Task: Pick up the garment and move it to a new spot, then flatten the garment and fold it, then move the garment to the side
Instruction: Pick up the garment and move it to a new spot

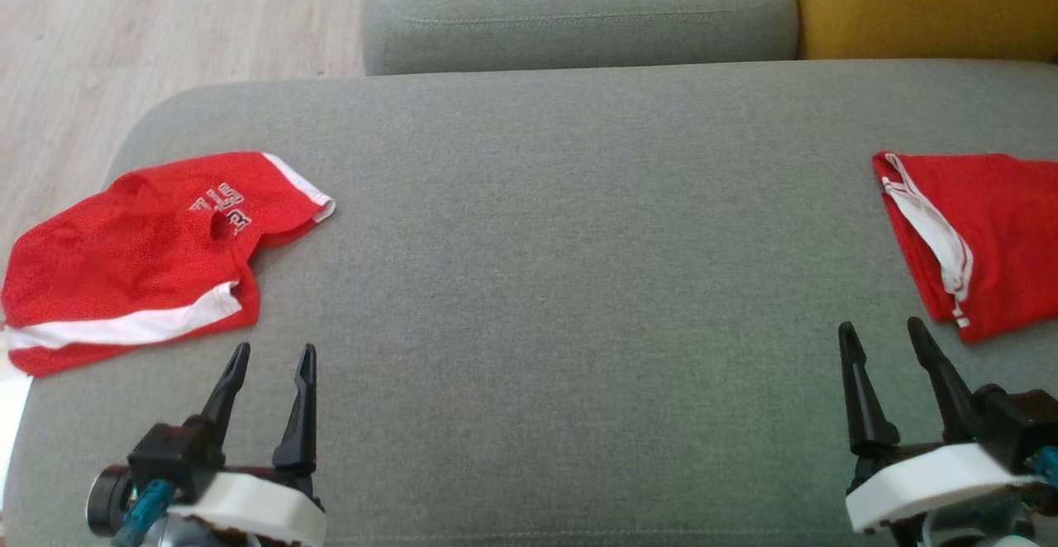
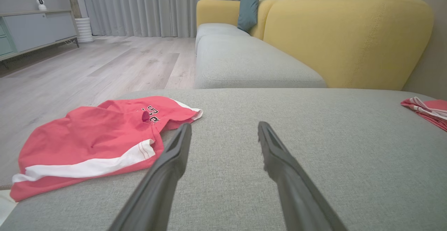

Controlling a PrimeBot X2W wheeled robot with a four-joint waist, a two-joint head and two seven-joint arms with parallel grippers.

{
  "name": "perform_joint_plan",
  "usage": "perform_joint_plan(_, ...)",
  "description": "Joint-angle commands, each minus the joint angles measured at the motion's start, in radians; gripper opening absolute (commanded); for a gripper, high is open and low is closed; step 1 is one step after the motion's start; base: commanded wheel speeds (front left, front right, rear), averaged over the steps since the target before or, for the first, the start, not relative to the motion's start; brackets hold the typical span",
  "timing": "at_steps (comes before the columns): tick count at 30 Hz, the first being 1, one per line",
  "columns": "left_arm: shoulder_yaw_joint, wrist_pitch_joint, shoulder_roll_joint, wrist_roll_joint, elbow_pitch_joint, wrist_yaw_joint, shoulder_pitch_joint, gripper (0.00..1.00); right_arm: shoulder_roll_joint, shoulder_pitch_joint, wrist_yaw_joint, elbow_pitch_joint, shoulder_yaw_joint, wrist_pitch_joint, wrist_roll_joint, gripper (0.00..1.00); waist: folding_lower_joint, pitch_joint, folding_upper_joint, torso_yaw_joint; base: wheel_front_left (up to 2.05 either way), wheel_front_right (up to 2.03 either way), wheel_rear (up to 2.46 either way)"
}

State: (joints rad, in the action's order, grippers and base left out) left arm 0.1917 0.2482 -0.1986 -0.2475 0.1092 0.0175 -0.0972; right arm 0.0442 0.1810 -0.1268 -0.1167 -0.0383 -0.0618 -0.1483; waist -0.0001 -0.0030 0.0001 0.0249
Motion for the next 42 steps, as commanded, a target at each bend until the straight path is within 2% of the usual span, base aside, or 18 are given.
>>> perform_joint_plan(1,-0.030,0.006,-0.018,0.007,-0.038,0.005,0.061,1.00,0.006,-0.025,-0.004,-0.041,0.020,0.001,-0.001,1.00,0.0001,0.004,-0.0001,0.007,0.00,0.00,0.00)
perform_joint_plan(6,-0.029,0.007,-0.018,0.004,-0.046,0.002,0.090,1.00,0.006,-0.026,-0.004,-0.063,0.011,-0.008,0.006,1.00,0.0001,0.031,-0.0001,0.070,0.00,0.00,0.00)
perform_joint_plan(10,-0.036,0.011,-0.011,-0.002,-0.030,-0.009,0.138,1.00,0.006,-0.038,-0.004,-0.089,0.013,-0.015,0.016,1.00,0.0001,0.060,-0.0001,0.155,0.00,0.00,0.00)
perform_joint_plan(17,-0.065,0.013,0.024,0.015,-0.028,-0.020,0.202,1.00,0.008,-0.080,-0.004,-0.121,0.042,-0.039,0.033,1.00,0.0001,0.082,-0.0001,0.308,0.00,0.00,0.00)
perform_joint_plan(22,-0.107,0.013,0.057,0.030,-0.049,-0.033,0.208,1.00,0.018,-0.102,-0.004,-0.138,0.065,-0.058,0.038,1.00,0.0001,0.092,-0.0001,0.381,0.00,0.00,0.00)
perform_joint_plan(31,-0.178,0.013,0.096,0.058,-0.056,-0.068,0.209,1.00,0.030,-0.126,-0.004,-0.150,0.074,-0.076,0.038,1.00,0.0001,0.117,-0.0001,0.427,0.00,0.00,0.00)
perform_joint_plan(37,-0.201,0.013,0.117,0.070,-0.047,-0.080,0.239,1.00,0.038,-0.143,-0.004,-0.165,0.069,-0.087,0.042,1.00,0.0001,0.157,-0.0001,0.426,0.00,0.00,0.00)
perform_joint_plan(42,-0.195,0.013,0.134,0.067,0.029,-0.091,0.340,1.00,0.059,-0.175,-0.004,-0.204,0.075,-0.123,0.054,1.00,0.0001,0.247,-0.0001,0.402,0.00,0.00,0.00)
